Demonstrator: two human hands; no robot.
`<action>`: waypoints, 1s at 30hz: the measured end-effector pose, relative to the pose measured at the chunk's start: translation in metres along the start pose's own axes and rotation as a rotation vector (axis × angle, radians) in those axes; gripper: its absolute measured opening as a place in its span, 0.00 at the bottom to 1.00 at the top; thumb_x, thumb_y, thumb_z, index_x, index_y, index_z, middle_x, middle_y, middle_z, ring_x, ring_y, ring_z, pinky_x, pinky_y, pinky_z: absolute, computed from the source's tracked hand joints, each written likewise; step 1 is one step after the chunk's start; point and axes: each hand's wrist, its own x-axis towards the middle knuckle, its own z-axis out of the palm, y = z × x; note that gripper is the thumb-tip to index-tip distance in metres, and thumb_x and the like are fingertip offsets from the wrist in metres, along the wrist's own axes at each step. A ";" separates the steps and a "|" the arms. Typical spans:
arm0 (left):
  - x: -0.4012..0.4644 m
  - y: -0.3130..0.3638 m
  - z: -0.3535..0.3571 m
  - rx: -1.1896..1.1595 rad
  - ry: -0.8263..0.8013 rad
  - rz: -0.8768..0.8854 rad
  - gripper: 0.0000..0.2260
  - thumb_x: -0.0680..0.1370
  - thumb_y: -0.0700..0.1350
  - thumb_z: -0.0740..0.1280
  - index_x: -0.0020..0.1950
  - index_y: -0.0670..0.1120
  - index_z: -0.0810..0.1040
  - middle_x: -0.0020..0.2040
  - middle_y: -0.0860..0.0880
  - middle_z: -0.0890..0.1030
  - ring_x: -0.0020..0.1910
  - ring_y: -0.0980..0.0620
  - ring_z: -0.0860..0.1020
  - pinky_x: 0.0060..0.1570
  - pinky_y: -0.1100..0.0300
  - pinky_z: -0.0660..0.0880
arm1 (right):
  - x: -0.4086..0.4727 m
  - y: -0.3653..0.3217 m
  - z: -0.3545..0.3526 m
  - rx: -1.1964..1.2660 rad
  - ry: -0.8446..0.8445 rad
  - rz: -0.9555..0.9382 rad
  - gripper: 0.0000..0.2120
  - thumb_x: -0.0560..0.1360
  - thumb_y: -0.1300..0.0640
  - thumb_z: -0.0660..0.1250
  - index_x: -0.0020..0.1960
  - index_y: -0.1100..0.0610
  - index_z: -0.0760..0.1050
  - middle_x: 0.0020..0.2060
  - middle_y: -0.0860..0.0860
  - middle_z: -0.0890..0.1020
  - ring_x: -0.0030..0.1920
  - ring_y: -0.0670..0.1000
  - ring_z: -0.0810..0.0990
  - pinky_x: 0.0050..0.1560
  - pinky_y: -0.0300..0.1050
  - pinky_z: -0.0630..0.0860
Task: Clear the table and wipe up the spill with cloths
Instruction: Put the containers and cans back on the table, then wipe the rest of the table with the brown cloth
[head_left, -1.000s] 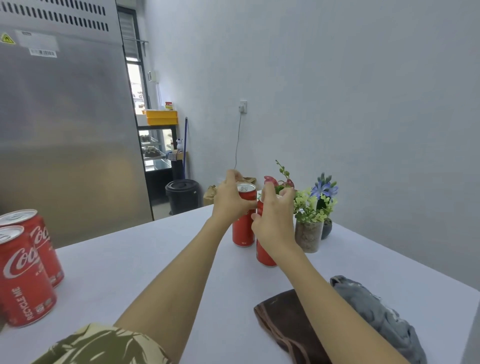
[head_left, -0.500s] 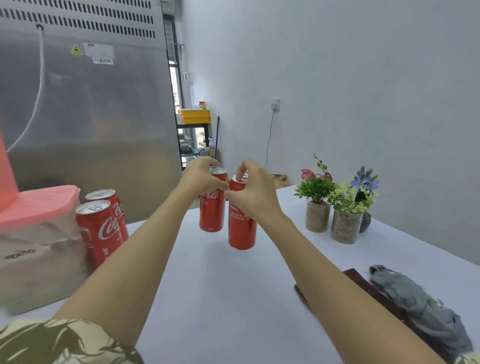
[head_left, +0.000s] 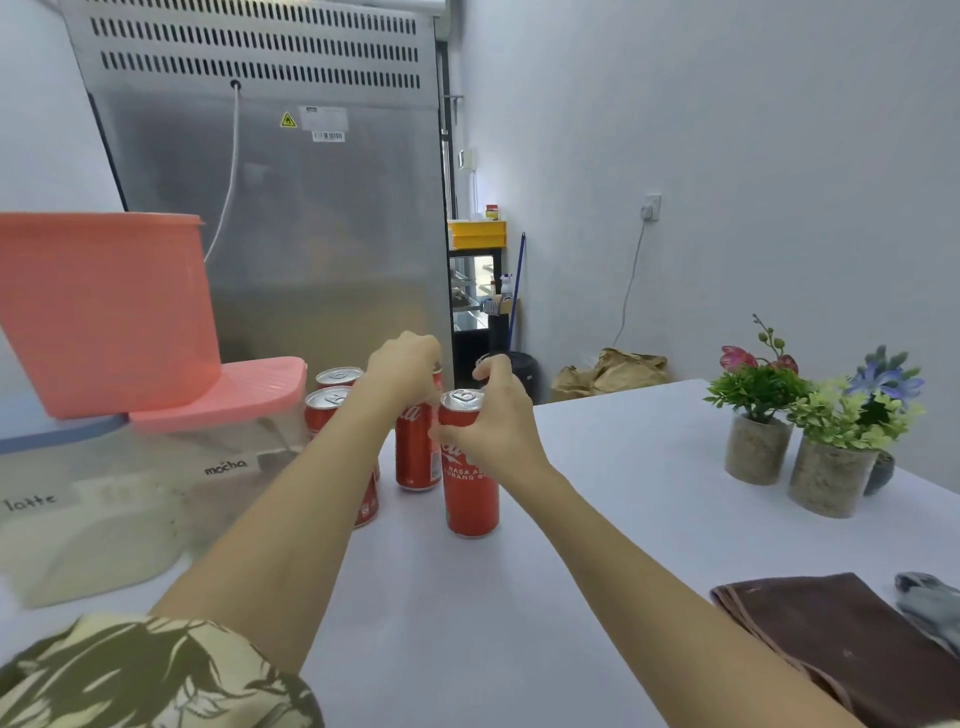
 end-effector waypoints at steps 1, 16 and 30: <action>0.000 -0.003 -0.003 0.032 -0.009 0.001 0.18 0.72 0.42 0.71 0.61 0.43 0.76 0.57 0.43 0.78 0.52 0.42 0.78 0.41 0.55 0.72 | 0.000 0.002 0.004 0.005 -0.013 0.033 0.33 0.66 0.58 0.77 0.64 0.57 0.61 0.58 0.54 0.70 0.54 0.52 0.72 0.52 0.43 0.72; 0.003 -0.041 -0.014 -0.226 -0.090 0.040 0.19 0.72 0.32 0.62 0.57 0.49 0.81 0.57 0.50 0.81 0.55 0.49 0.77 0.52 0.56 0.76 | -0.011 0.018 0.059 0.119 -0.224 0.230 0.34 0.71 0.62 0.71 0.69 0.56 0.55 0.64 0.53 0.71 0.65 0.55 0.72 0.63 0.50 0.69; 0.002 -0.033 0.024 0.120 -0.209 -0.069 0.26 0.82 0.55 0.44 0.75 0.44 0.58 0.76 0.42 0.58 0.74 0.41 0.56 0.73 0.43 0.48 | 0.009 0.032 0.091 0.230 -0.352 0.297 0.35 0.73 0.62 0.69 0.74 0.49 0.54 0.66 0.49 0.71 0.67 0.53 0.69 0.57 0.43 0.68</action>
